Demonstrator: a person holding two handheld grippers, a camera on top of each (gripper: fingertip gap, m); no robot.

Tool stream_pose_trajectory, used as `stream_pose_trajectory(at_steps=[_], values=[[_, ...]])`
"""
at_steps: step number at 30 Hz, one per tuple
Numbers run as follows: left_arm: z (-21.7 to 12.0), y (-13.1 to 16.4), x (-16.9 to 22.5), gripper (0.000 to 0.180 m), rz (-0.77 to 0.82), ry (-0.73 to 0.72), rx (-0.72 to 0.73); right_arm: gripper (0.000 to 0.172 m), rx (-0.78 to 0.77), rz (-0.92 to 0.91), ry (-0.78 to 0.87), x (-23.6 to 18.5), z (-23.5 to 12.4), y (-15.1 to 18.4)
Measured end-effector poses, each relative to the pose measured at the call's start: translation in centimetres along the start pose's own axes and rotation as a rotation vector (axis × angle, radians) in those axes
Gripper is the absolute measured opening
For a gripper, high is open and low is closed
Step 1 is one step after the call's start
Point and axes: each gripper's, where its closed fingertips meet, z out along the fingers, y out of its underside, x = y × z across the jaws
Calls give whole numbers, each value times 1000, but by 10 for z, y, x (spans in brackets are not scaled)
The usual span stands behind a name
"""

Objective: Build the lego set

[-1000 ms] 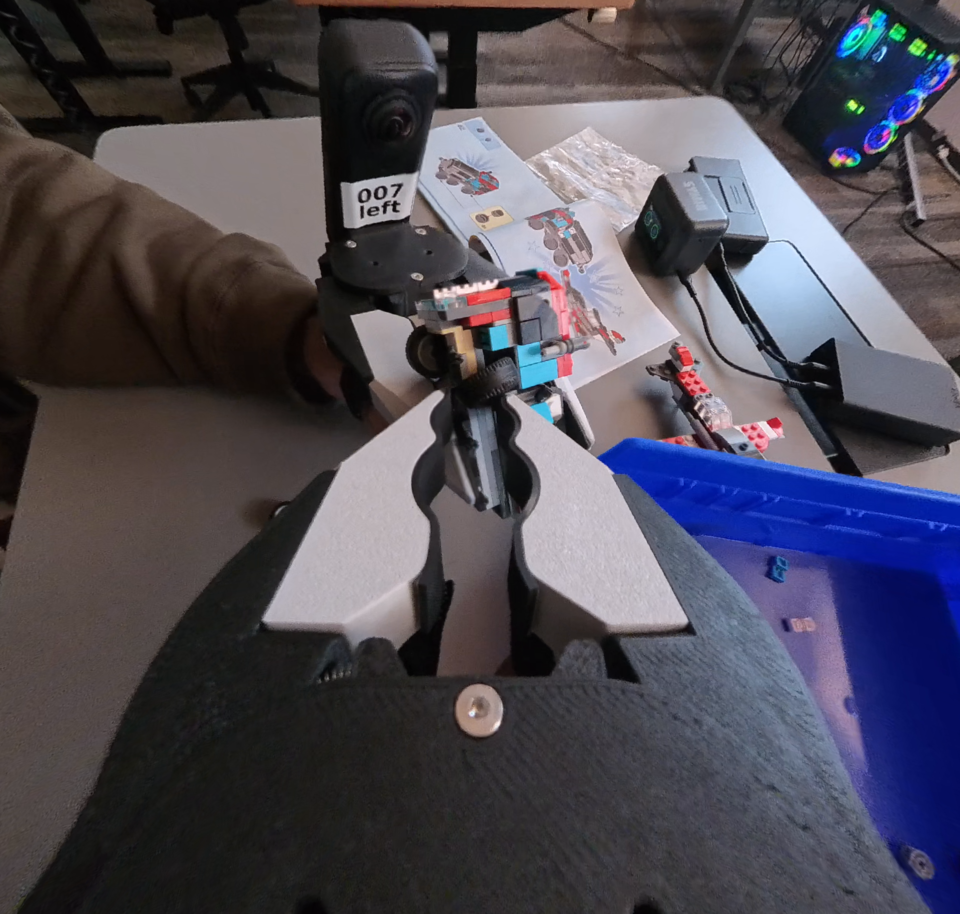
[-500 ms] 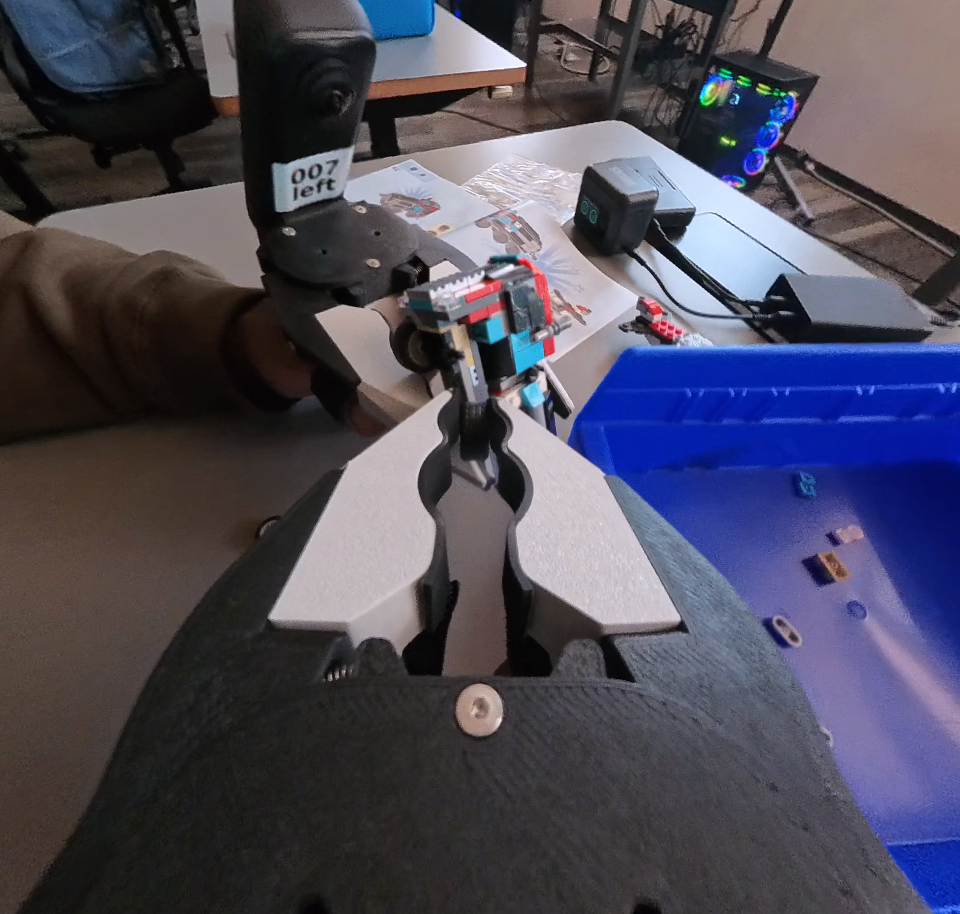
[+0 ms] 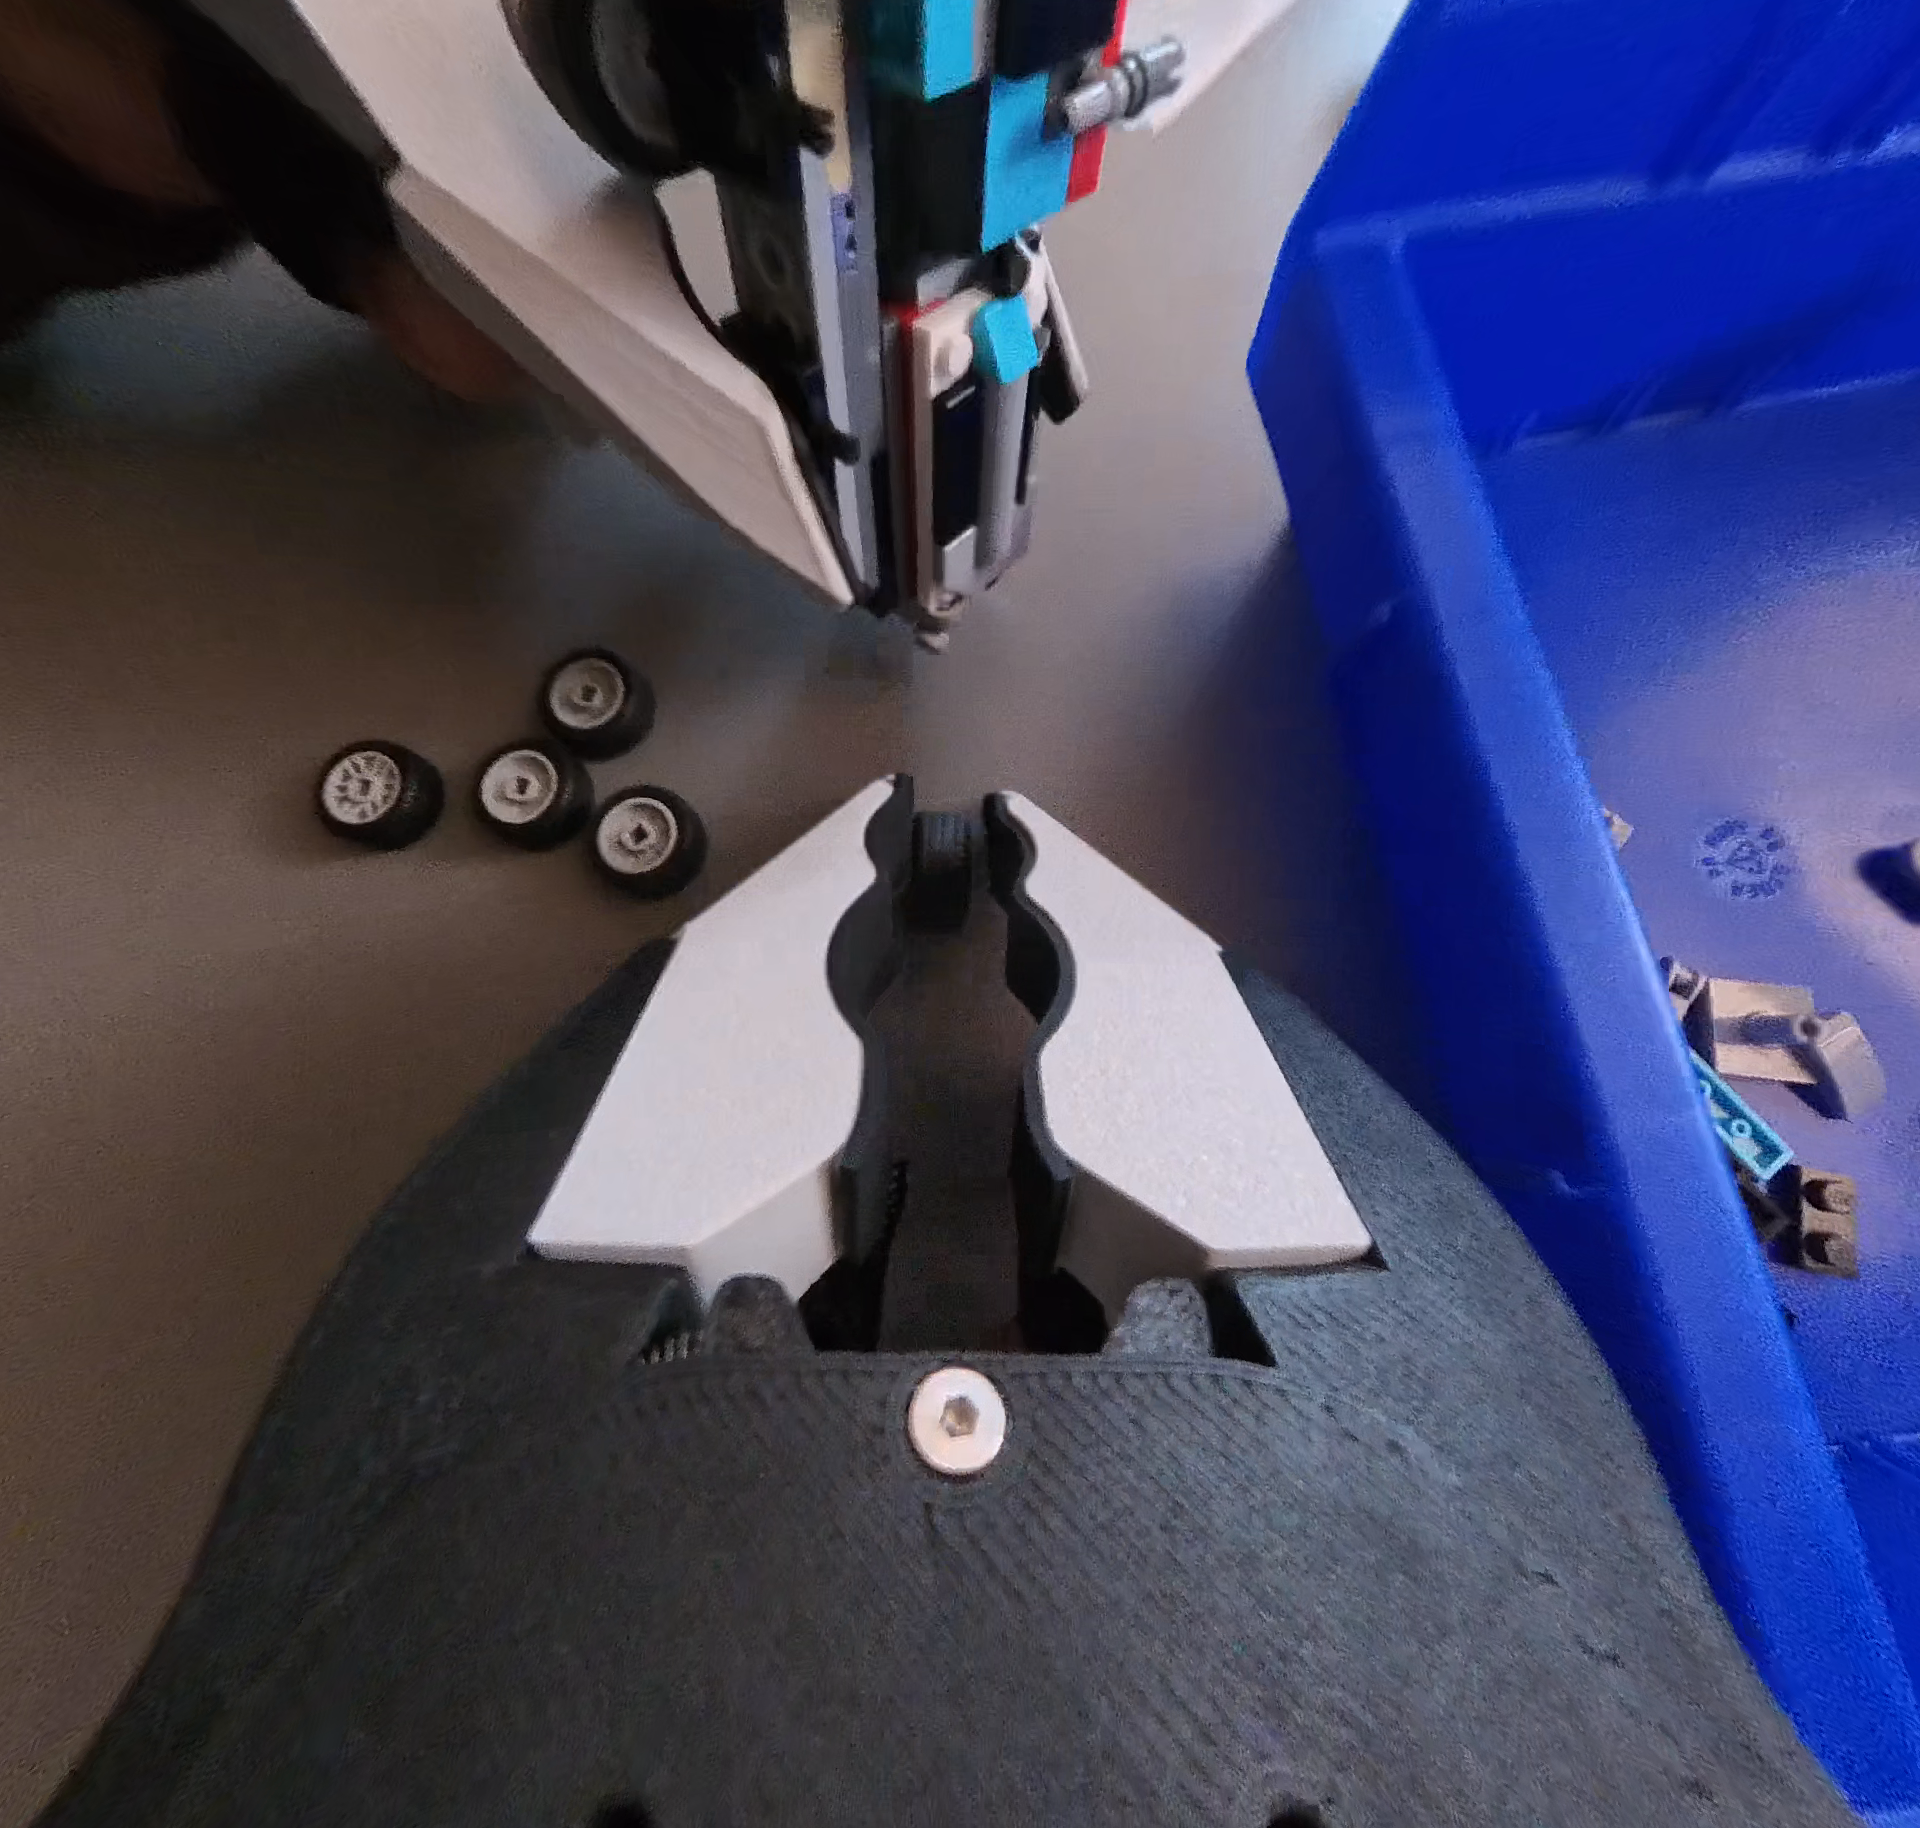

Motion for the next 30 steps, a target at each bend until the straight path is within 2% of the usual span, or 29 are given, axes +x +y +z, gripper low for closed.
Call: stream_pose_trajectory(at_steps=[7,15,23,26,30], values=[[6,8,4,56,1,-4,-52,36,37,-25,30,2,-4,-8],[7,7,2,56,0,-32,-49,41,237,1,18,-1,-27,-43],[9,5,-1,56,13,-125,-65,64,485,138,31,-5,-46,-85],[10,5,-1,56,8,-162,-69,64,505,153,90,-7,-45,-93],[10,4,-3,56,16,-225,-81,59,457,165,195,-4,-38,-92]])
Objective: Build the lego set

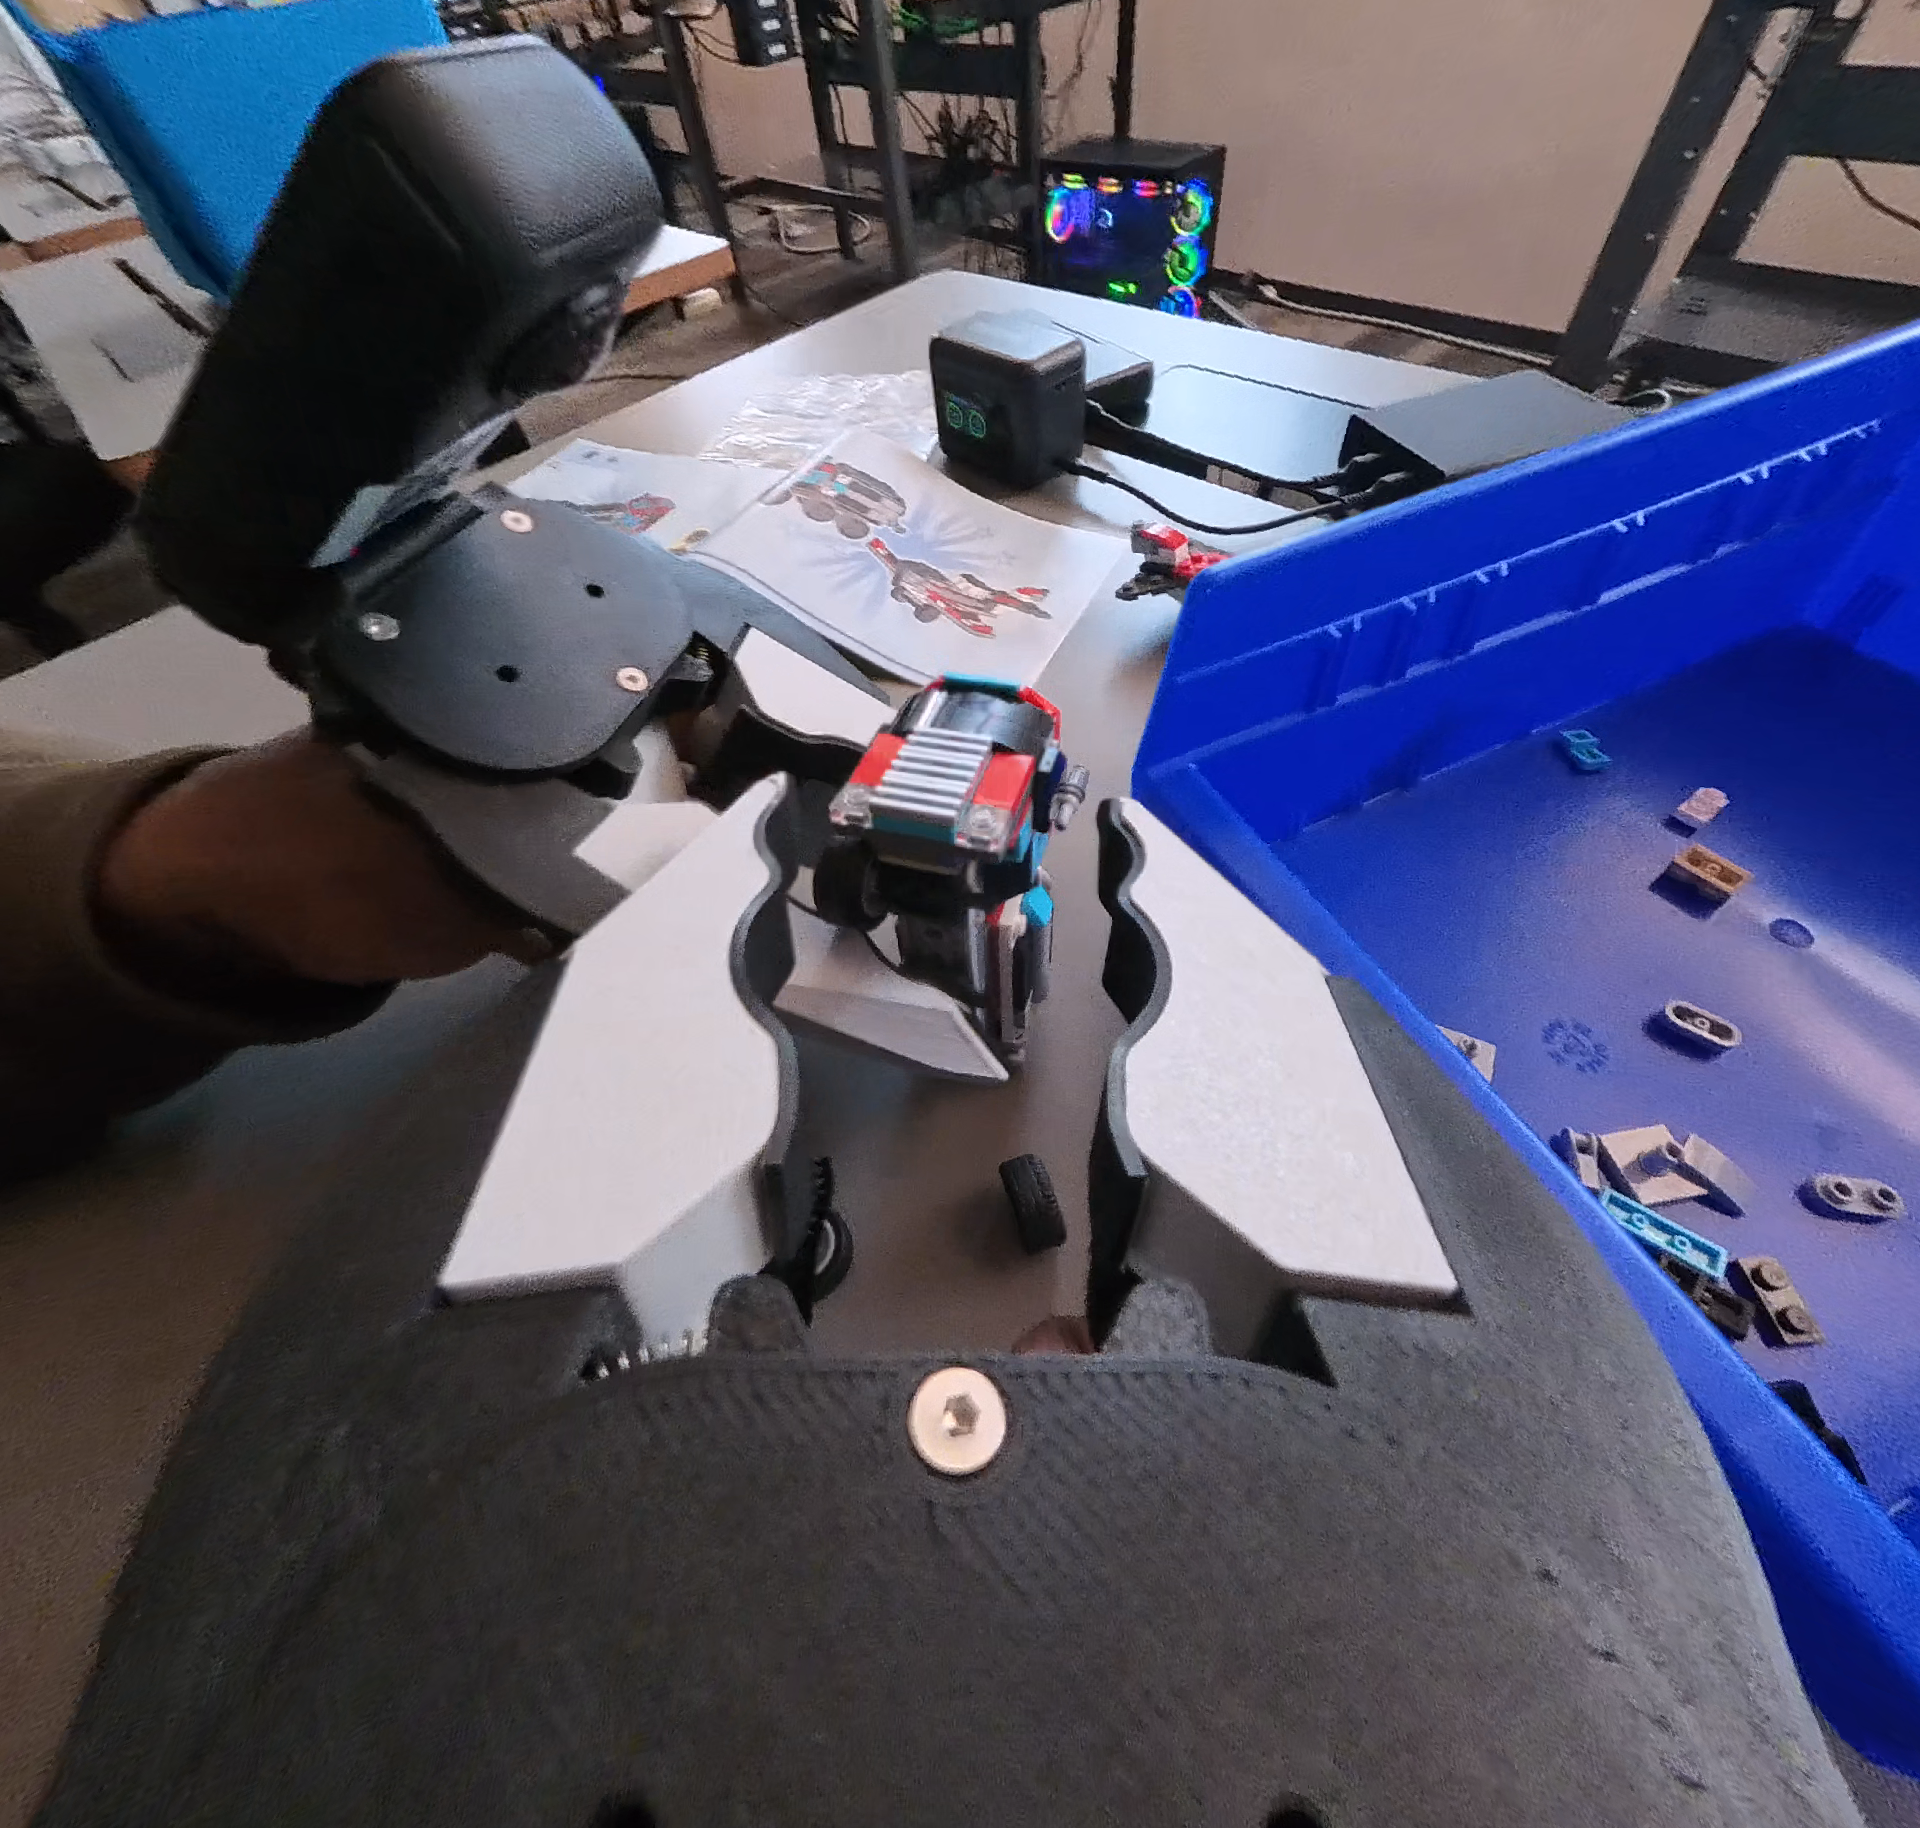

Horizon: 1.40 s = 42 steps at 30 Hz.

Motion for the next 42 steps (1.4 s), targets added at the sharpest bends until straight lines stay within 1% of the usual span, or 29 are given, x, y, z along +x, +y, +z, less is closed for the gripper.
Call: stream_pose_trajectory(at_steps=[5,8,12,14,19,23,26,31,33,35,37,42], values=[[0,0,2,56,-2,-40,-9,50,-45,-23,77,3,6,4],[0,0,1,57,-13,-39,-2,42,-43,-21,80,2,8,4],[0,-2,0,57,-20,-35,12,40,-26,-8,88,7,8,1],[0,-4,-1,57,-19,-44,21,37,-13,4,91,10,7,0],[1,-6,2,58,-31,-4,44,36,17,35,81,14,6,-2],[-1,-9,9,59,-29,94,70,36,39,64,67,17,5,-4],[-6,-9,15,66,-33,199,83,36,51,111,42,21,5,-3],[-16,-11,15,71,-29,314,129,36,89,200,-45,21,5,-5],[-20,-10,19,75,-26,388,145,36,113,224,-83,19,4,-8],[-28,-11,25,78,-34,489,178,36,144,239,-136,14,2,-13],[-41,-20,30,81,-51,579,251,35,181,253,-199,8,-1,-20],[-61,-32,36,81,-79,731,357,36,259,266,-350,-12,-10,-36]])
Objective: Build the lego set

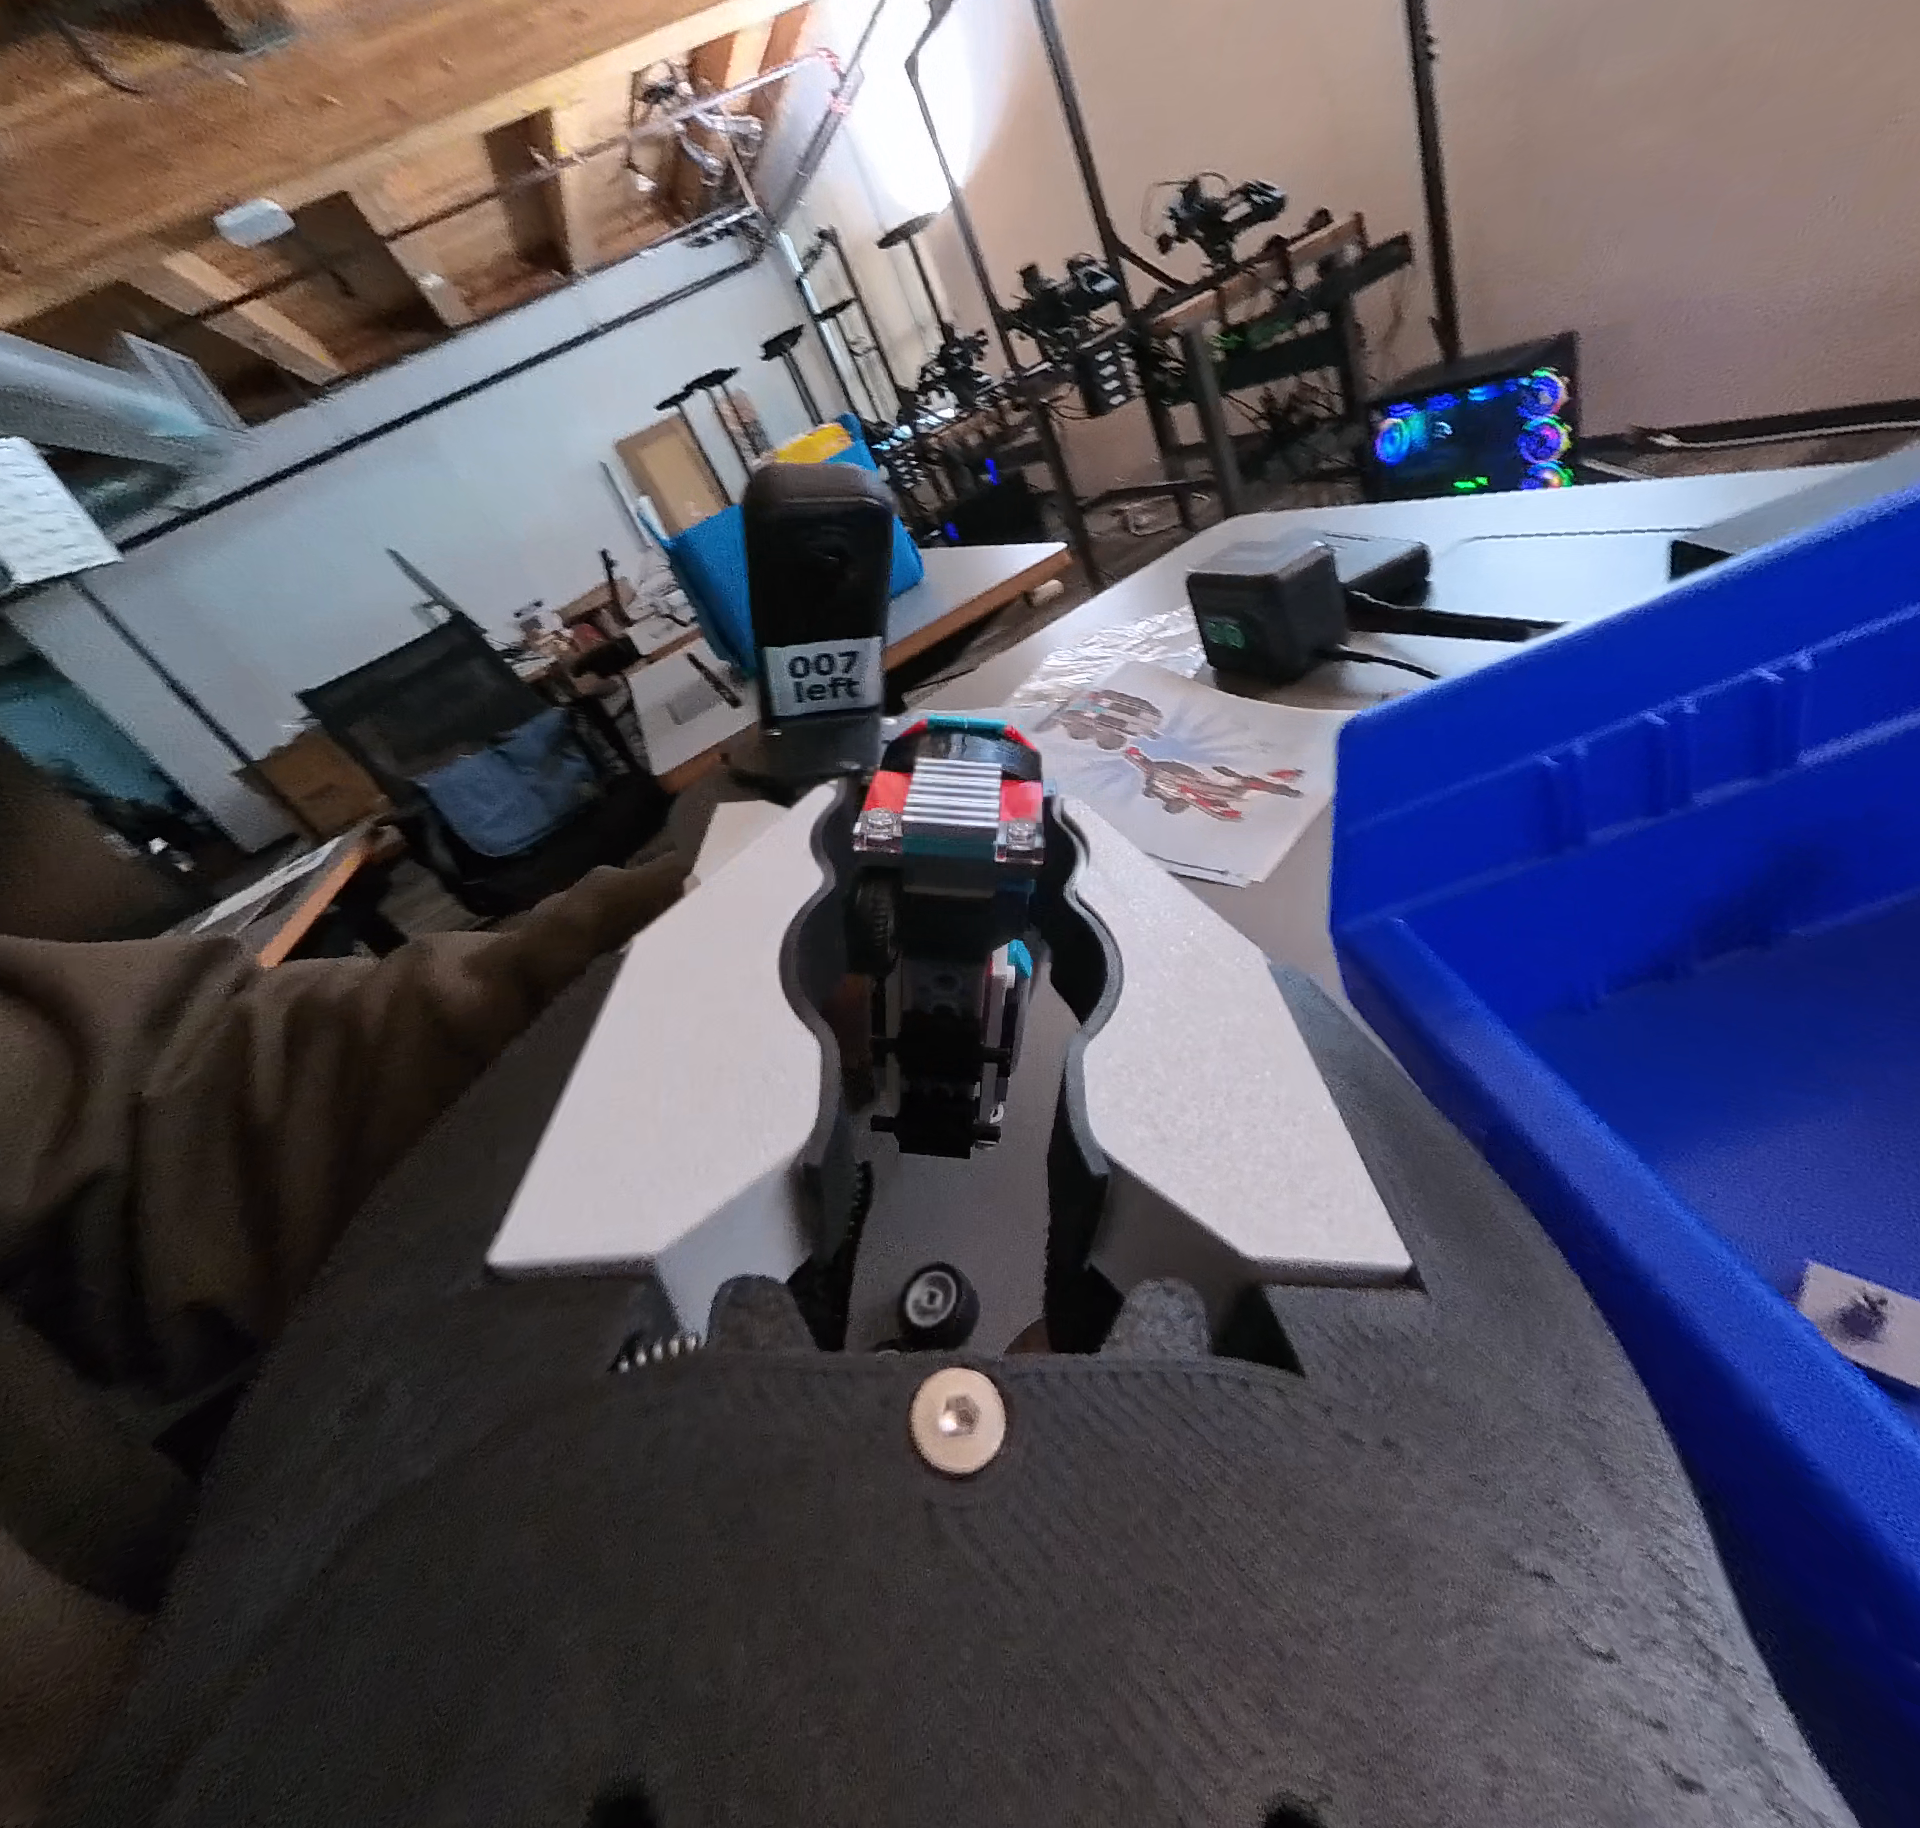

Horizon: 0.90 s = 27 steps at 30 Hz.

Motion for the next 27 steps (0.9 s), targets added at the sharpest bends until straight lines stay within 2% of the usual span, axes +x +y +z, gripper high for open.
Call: stream_pose_trajectory(at_steps=[4,8,14,19,21,27], values=[[2,-7,9,70,11,56,48,36,-3,-40,-64,-16,3,0],[8,-4,21,46,43,109,34,35,-7,-66,-104,-26,3,0],[9,-10,26,43,150,97,76,36,9,-82,-148,-34,1,-5],[10,-11,20,41,321,-9,74,40,60,-81,-179,-39,-5,-16],[9,-11,16,39,421,-69,68,45,93,-90,-193,-40,-12,-26],[1,-26,25,36,757,-235,122,44,81,-168,-155,-22,-37,-34]])
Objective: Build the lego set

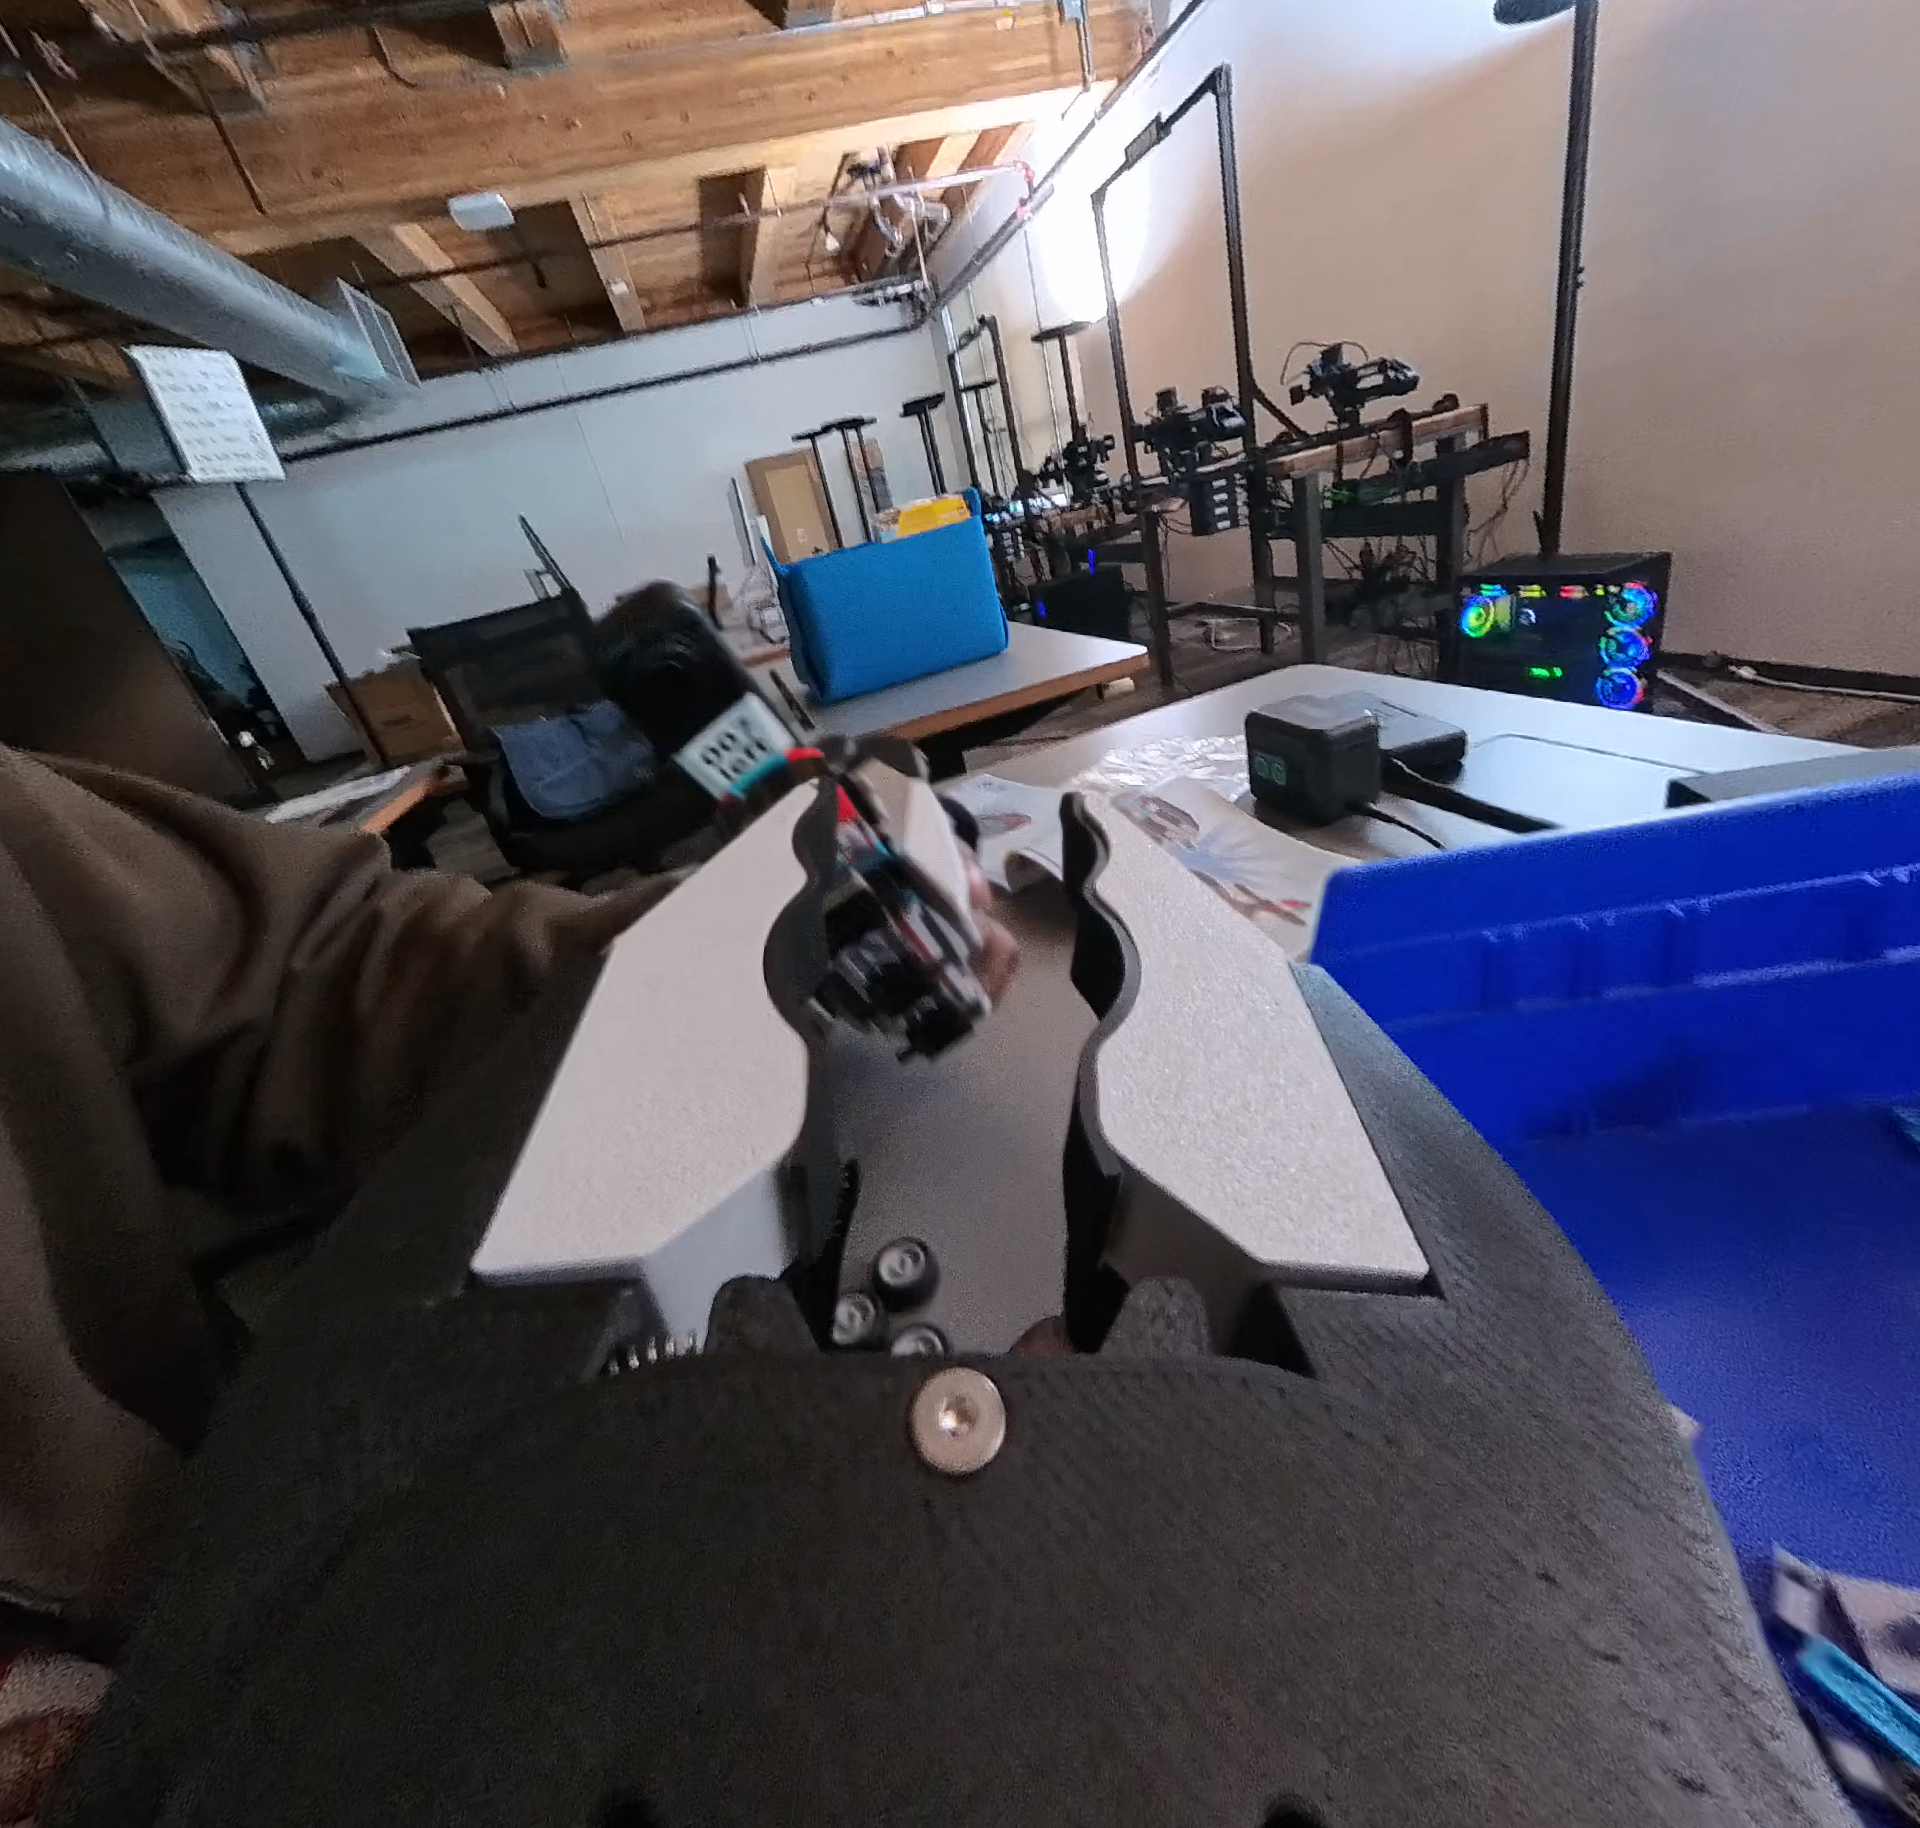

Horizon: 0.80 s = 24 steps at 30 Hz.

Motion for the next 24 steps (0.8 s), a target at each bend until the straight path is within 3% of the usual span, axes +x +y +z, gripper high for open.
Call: stream_pose_trajectory(at_steps=[3,8,11,17,24], values=[[-2,-1,3,36,215,-67,-63,42,-68,-52,9,7,-8,12],[-11,28,18,36,717,-106,-297,40,-296,-272,7,6,-15,54],[-16,39,24,36,917,-96,-357,37,-427,-367,-26,3,-19,79],[-18,42,24,37,1097,-111,-343,36,-506,-371,-127,-14,-19,100],[-18,39,23,37,1153,-138,-349,36,-689,-382,27,21,-33,120]])
